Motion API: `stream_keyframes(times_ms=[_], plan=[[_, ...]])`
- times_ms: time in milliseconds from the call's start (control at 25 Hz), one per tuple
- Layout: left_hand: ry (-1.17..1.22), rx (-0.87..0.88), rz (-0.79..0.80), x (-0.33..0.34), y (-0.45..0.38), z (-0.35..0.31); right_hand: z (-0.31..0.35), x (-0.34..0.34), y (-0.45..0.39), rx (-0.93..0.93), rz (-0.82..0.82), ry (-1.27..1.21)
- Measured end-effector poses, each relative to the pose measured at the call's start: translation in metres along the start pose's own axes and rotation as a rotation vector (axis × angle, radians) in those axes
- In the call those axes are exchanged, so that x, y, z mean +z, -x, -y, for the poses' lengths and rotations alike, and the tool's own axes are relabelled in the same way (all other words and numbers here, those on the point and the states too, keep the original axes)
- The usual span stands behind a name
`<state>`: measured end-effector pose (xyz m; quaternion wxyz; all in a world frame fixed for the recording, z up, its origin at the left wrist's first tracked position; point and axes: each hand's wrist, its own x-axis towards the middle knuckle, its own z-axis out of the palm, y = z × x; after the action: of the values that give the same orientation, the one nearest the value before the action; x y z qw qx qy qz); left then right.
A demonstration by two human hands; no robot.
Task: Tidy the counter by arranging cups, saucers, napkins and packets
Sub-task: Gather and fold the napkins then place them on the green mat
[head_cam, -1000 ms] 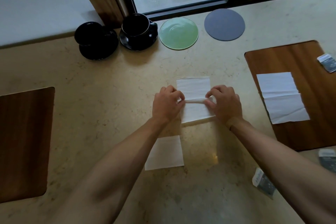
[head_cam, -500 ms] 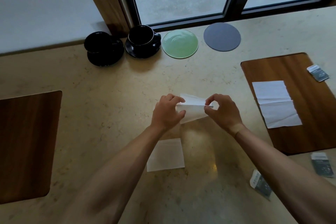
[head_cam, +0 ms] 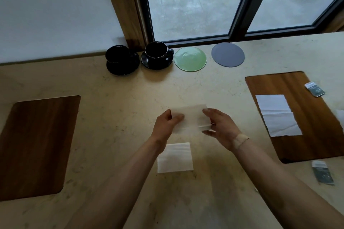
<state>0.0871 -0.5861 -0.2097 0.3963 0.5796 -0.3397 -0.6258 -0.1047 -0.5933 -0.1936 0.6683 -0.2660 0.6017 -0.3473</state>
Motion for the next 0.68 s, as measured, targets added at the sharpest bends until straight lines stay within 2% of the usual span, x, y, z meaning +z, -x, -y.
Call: stream_keyframes(times_ms=[80,280,440,560,680], plan=[[0.019,-0.050,-0.041,-0.009,0.013,0.010,-0.017,0.011,0.006,0.058,0.025,0.045],[-0.174,-0.088,-0.138,-0.037,0.049,0.042,-0.049,0.031,0.023,0.039,0.023,0.316],[-0.238,-0.097,-0.142,-0.049,0.066,0.056,-0.067,0.038,0.036,0.055,0.068,0.419],[-0.269,-0.109,-0.134,-0.054,0.069,0.066,-0.080,0.036,0.042,0.012,0.021,0.464],[-0.424,-0.085,-0.162,-0.059,0.071,0.079,-0.097,0.030,0.043,-0.046,-0.050,0.569]])
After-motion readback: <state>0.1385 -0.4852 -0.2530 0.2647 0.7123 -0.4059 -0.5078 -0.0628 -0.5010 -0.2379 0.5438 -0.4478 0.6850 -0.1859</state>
